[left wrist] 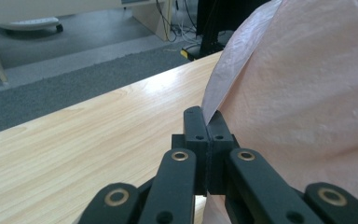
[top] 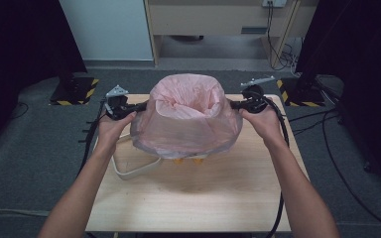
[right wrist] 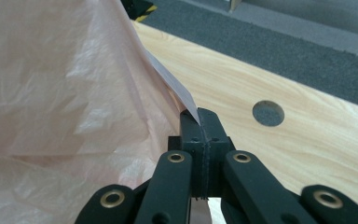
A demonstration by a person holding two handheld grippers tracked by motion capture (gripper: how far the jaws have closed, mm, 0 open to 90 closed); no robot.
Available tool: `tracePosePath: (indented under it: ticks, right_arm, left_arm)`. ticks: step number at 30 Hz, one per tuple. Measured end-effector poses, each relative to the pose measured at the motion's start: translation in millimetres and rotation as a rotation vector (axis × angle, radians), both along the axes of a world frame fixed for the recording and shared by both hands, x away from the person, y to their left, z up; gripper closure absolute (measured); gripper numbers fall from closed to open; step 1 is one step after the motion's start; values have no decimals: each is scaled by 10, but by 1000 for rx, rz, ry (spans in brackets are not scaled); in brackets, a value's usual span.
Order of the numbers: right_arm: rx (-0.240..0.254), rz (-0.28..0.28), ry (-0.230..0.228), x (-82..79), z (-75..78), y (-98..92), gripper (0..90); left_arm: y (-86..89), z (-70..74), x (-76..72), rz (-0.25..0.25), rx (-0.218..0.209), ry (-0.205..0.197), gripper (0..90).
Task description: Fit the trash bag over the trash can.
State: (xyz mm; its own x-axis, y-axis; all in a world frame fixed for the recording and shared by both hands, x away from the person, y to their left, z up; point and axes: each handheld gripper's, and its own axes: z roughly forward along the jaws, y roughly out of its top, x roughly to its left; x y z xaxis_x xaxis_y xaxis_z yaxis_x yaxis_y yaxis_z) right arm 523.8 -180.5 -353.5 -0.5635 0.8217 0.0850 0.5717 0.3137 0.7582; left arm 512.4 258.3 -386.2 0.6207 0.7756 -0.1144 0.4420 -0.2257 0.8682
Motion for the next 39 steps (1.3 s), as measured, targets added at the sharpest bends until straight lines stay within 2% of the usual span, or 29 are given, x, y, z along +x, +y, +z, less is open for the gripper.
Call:
tracePosePath:
  ticks: [8,13,19,24,31,34,35,37,39]
  right_arm:
    - [-5,6,44,7,-146,-38,900]
    - [8,3,68,13,-237,-74,900]
    - [-2,12,100,22,-355,-67,900]
    - [-7,11,109,36,-409,-55,900]
    - [15,6,117,49,-477,-71,900]
    - [16,5,113,43,-485,-70,900]
    - [17,0,105,36,-475,-70,900]
    - [32,-4,82,18,-433,-94,882]
    - [52,-16,63,4,-383,-132,781]
  left_arm:
    - [-25,-86,54,5,27,28,900]
    - [-38,-128,82,3,31,41,900]
    - [-27,-191,98,7,31,58,900]
    - [-20,-225,93,4,34,62,900]
    - [-15,-275,89,5,31,71,900]
    - [-18,-259,74,11,36,62,900]
    - [-18,-248,61,18,41,50,890]
    - [-19,-221,35,29,42,27,788]
    - [-23,-187,7,39,40,8,676]
